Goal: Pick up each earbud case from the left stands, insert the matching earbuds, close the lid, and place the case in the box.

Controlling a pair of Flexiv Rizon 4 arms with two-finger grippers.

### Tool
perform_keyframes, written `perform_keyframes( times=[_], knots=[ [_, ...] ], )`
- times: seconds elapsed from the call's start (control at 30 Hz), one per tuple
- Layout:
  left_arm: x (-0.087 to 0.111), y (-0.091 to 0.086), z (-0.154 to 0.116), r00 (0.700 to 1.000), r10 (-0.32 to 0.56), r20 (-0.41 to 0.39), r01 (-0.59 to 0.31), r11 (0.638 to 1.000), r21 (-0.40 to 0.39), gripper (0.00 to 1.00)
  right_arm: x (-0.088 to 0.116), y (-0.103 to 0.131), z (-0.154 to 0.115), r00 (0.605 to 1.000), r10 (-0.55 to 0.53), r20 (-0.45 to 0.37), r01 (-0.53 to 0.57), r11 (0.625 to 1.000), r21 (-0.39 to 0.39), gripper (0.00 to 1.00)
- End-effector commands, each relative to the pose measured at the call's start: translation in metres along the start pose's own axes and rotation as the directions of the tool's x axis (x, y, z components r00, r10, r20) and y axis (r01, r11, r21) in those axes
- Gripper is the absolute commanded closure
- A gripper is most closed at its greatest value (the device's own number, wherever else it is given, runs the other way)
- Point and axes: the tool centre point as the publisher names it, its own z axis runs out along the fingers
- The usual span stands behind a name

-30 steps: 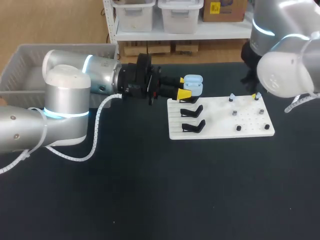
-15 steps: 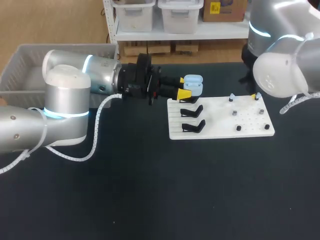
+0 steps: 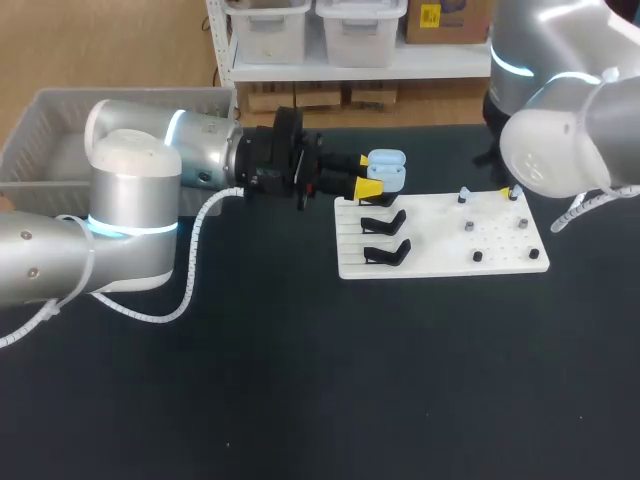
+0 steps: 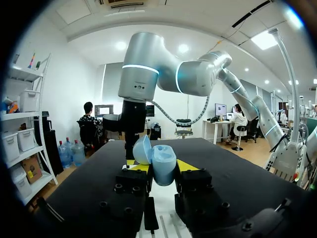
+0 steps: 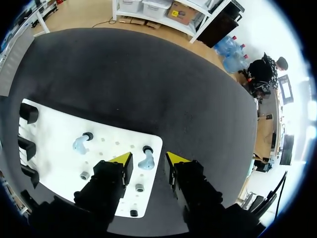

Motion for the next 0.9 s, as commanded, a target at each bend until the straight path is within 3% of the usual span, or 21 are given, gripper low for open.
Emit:
perform_keyframes(
  times=[0.03, 0.67, 0.9],
  knots=[
    [0.0008, -0.002, 0.0001, 1.0, 0.003, 0.002, -0.003, 1.0, -0.007, 1.0, 0.0032, 0.0004, -0.0009, 1.0, 0.011, 0.003, -0.011, 1.0, 0.004, 0.58],
    [0.0008, -0.002, 0.0001, 1.0, 0.003, 0.002, -0.003, 1.0, -0.007, 1.0, 0.0032, 0.0032, 0.0035, 1.0, 0.023, 0.005, -0.023, 1.0, 0.006, 0.7],
    [0.0008, -0.002, 0.0001, 1.0, 0.003, 0.002, -0.003, 1.0, -0.007, 1.0, 0.0045, 0.0038, 0.0042, 1.0, 0.021, 0.002, -0.021, 1.0, 0.01, 0.69]
  ],
)
